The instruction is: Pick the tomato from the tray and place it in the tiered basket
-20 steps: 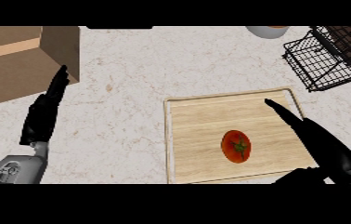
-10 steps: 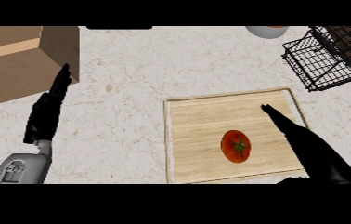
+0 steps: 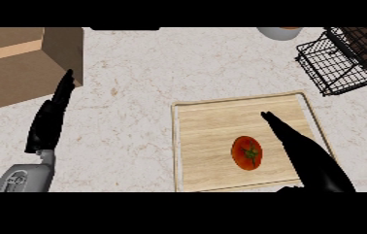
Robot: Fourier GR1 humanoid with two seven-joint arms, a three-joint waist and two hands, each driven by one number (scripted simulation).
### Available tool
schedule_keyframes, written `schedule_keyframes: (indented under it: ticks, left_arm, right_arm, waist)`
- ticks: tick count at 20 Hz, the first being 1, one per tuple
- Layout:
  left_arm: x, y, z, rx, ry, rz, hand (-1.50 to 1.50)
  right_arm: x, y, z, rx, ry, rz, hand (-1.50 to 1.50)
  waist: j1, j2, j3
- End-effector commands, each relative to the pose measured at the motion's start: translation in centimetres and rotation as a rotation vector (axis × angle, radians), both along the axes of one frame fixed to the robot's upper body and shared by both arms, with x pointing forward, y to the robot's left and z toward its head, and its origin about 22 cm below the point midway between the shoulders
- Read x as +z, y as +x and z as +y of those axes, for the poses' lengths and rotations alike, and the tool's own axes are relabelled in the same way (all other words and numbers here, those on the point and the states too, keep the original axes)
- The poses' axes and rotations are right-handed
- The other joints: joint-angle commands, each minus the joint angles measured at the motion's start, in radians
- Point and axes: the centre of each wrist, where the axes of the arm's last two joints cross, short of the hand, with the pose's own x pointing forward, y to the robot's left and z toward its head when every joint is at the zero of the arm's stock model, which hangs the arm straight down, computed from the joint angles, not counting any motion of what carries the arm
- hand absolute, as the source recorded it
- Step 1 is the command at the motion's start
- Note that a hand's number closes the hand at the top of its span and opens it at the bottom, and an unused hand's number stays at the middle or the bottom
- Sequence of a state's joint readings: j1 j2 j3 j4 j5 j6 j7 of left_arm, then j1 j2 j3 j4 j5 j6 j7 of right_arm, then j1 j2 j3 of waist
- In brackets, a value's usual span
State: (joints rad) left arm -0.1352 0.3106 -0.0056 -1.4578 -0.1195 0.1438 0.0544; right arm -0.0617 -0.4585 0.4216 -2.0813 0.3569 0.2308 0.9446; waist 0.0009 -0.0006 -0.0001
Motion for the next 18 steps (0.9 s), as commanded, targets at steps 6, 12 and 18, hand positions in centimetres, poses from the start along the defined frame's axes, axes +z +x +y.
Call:
schedule_keyframes:
  ticks: [6, 12, 18]
  left_arm:
    - [1.0, 0.3, -1.2, 0.006, -0.021, 0.004, 0.0]
    - [-0.1, -0.2, -0.6, 0.001, -0.01, 0.0, 0.0]
    - [-0.7, 0.4, 1.1, 0.013, -0.006, 0.008, 0.0]
  right_arm:
    - [-1.7, 0.2, 3.0, -0.019, -0.012, 0.045, -1.5]
    - [-2.5, 0.9, 1.8, -0.015, 0.001, 0.052, -1.5]
    - [-5.0, 2.1, 2.1, 0.008, 0.0, 0.097, -1.5]
  waist:
    - [0.0, 0.0, 0.0]
    - [-0.002, 0.0, 0.0]
    - [-0.002, 0.0, 0.0]
